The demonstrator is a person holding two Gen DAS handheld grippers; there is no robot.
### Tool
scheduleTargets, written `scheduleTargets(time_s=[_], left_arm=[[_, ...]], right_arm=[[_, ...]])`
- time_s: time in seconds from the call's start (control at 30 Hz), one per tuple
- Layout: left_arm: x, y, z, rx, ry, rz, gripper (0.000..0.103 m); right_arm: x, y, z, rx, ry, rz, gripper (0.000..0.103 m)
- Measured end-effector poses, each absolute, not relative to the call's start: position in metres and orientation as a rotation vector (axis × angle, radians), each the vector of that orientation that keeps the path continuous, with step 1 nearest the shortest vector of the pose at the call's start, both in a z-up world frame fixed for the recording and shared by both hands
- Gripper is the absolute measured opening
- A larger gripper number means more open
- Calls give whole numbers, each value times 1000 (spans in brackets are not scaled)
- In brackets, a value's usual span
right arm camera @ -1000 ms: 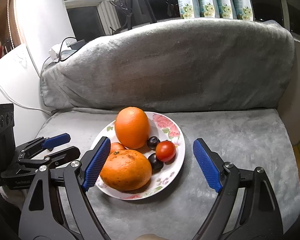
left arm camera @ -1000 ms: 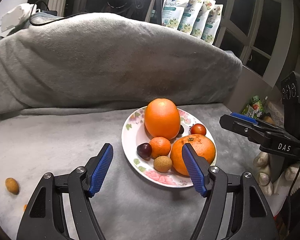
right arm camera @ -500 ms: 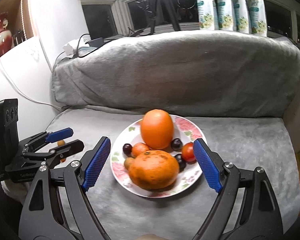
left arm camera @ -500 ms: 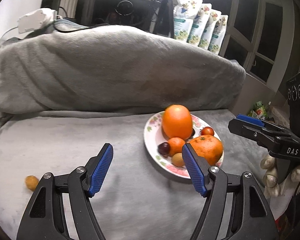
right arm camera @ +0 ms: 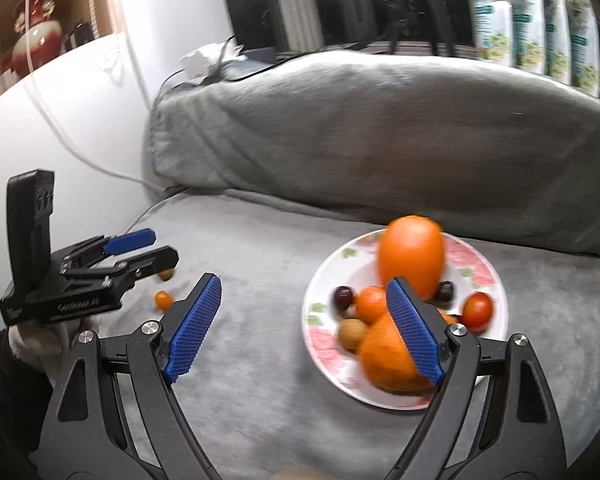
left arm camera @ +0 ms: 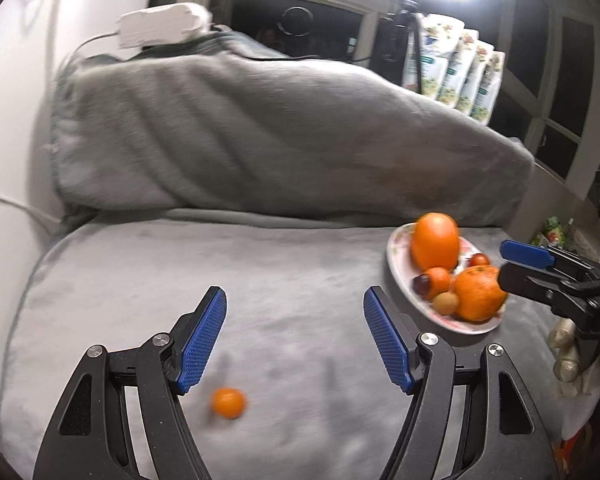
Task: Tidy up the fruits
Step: 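Withdraw both grippers from the plate toward the remaining small fruits, then grasp a small kumquat with the right gripper while the left gripper grasps a brown round fruit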
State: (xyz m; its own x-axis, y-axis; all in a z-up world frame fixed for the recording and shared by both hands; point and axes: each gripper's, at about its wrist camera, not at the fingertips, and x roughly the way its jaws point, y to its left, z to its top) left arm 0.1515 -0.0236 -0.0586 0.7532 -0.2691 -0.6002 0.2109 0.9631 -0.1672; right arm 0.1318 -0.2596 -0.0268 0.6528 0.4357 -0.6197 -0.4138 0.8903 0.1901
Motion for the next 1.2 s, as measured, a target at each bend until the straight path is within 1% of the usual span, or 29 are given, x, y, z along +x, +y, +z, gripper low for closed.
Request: scheduleTargets(time_s=[0.23,0.5,0.57,0.6,0.67,0.7,0.8,0.83,0.9,1.0,1.1,1.2], left_arm=[[154,16,-74,-93,703,-183,71],[160,50,-90,-181,746,-169,71],[160,53,-94,-189,756,-178,68],[161,53,-96,-191,764,-185,65],[163,53,-101,-194,776,-194,62],[164,53,-103,-198,781,-195,59],[167,55,-108,-213,796,-202,55],[167,57,-110,-215,800,-202,51],[168,57,-112,-221,806,-206,48],[169,57,-113,-220,817,-217,44],[171,56,-114,-215,825,-223,40],[174,57,-116,-226,835,-225,37]], right_arm=[[133,-223,-36,-18,727,567,87],[132,-177,-51,-91,750,662,87],[131,-165,-55,-108,759,689,87],[131,-159,-57,-119,764,702,86],[130,-146,-61,-148,777,731,76],[130,-141,-63,-160,786,743,75],[129,-126,-71,-190,806,774,71],[129,-122,-73,-195,813,781,67],[129,-113,-79,-210,832,803,60],[130,-101,-86,-231,847,822,59],[132,-91,-90,-243,859,838,53],[134,-82,-94,-253,866,850,52]])
